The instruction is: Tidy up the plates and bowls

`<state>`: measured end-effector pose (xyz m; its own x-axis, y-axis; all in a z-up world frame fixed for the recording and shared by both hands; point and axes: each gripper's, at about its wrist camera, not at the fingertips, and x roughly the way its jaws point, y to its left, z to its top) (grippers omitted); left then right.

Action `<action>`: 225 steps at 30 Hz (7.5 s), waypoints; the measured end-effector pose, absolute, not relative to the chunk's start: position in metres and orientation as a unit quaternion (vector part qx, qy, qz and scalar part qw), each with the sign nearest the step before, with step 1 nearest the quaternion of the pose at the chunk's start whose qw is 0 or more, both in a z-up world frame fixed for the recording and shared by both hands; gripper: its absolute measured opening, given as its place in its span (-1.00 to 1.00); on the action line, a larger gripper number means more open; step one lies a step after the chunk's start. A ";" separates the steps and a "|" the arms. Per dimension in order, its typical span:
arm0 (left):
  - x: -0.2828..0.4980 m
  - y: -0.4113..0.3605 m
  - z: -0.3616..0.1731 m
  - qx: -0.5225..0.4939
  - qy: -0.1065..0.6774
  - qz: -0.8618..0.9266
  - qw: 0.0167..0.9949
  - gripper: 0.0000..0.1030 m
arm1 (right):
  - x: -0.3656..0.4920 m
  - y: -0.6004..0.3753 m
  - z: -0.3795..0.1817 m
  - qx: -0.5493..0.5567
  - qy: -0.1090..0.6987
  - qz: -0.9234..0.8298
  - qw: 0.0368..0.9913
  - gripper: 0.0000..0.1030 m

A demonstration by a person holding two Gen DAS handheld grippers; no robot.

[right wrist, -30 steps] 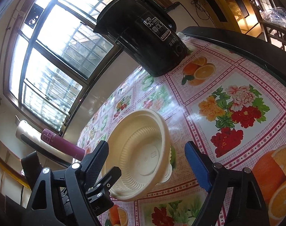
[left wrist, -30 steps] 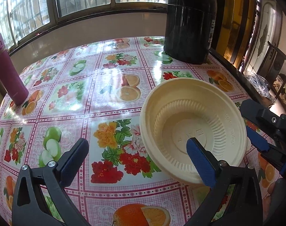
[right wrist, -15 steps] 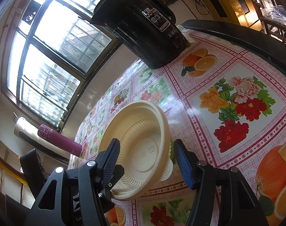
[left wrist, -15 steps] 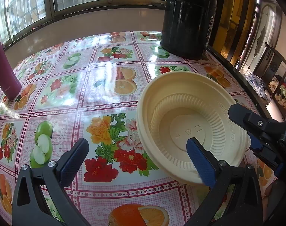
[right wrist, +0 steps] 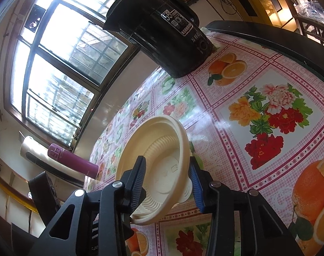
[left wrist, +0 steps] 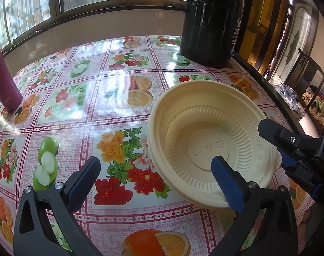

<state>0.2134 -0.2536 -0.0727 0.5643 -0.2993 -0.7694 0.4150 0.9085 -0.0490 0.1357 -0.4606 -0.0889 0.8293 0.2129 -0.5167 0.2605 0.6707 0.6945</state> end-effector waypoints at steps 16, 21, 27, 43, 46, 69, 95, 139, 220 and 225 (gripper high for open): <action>0.220 -0.246 -0.074 0.043 0.433 -0.216 0.874 1.00 | 0.135 -0.460 -0.097 0.427 0.308 -0.013 0.850 -0.69; 0.220 -0.247 -0.076 0.043 0.436 -0.221 0.871 0.95 | 0.133 -0.459 -0.095 0.426 0.308 -0.015 0.851 -0.74; 0.219 -0.250 -0.077 0.052 0.435 -0.229 0.869 0.47 | 0.133 -0.458 -0.099 0.434 0.315 -0.012 0.844 -0.75; 0.216 -0.253 -0.078 0.067 0.436 -0.240 0.865 -0.43 | 0.135 -0.456 -0.099 0.431 0.319 -0.014 0.844 -0.75; 0.215 -0.253 -0.077 0.066 0.437 -0.241 0.864 -0.43 | 0.134 -0.457 -0.100 0.432 0.319 -0.015 0.844 -0.75; 0.184 -0.226 -0.067 0.063 0.434 -0.213 0.873 -0.43 | 0.113 -0.441 -0.088 0.455 0.303 0.008 0.837 -0.75; 0.095 -0.096 -0.001 0.052 0.355 -0.140 0.923 -0.43 | 0.049 -0.320 -0.032 0.464 0.266 0.151 0.831 -0.70; -0.030 0.147 0.006 0.012 0.330 0.058 0.942 -0.42 | 0.015 -0.013 -0.008 0.309 0.408 0.371 0.775 -0.67; -0.056 0.156 0.000 0.015 0.294 0.174 0.940 0.66 | -0.068 -0.028 0.021 0.128 0.219 0.362 0.897 0.99; -0.056 0.155 0.000 0.014 0.297 0.167 0.940 0.66 | -0.069 -0.026 0.021 0.126 0.220 0.363 0.897 0.99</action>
